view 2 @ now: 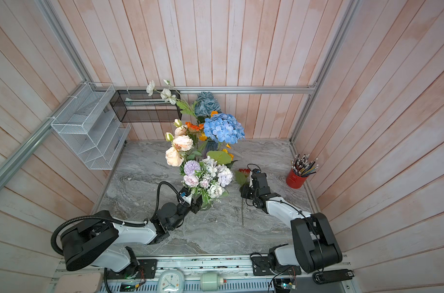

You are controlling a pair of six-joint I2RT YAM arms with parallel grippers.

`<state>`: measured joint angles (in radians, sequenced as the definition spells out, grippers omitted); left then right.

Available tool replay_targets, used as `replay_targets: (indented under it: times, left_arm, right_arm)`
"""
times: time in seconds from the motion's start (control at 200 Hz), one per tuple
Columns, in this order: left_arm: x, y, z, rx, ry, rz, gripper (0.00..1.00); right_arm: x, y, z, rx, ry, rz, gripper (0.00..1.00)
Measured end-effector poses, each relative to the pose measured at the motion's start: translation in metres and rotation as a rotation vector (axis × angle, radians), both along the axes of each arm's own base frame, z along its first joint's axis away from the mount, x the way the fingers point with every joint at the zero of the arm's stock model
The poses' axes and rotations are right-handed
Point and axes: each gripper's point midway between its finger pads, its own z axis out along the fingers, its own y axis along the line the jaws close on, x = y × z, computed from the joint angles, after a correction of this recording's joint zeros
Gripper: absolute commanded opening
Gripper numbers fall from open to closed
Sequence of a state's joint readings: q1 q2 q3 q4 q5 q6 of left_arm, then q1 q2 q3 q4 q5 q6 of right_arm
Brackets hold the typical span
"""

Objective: Arrange flowers in a vase
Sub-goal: Pick up the flower from the middle-right of the table.

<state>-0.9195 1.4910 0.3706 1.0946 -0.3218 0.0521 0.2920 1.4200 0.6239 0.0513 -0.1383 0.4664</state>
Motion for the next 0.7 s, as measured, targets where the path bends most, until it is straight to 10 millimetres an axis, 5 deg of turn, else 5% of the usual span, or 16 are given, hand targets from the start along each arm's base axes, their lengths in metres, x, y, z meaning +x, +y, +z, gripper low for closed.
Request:
replay_targets:
  times: [0.28, 0.555, 0.7]
  left_arm:
    - [0.0, 0.0, 0.0, 0.001, 0.0, 0.001, 0.63]
    - [0.0, 0.0, -0.001, 0.001, 0.001, 0.001, 0.63]
    - [0.0, 0.0, -0.001, 0.001, 0.001, 0.002, 0.63]
  right_arm:
    - [-0.003, 0.004, -0.031, -0.006, 0.098, 0.012, 0.32]
    - [0.002, 0.003, -0.033, -0.012, 0.101, 0.005, 0.0]
    - [0.002, 0.002, -0.031, -0.013, 0.097, -0.003, 0.0]
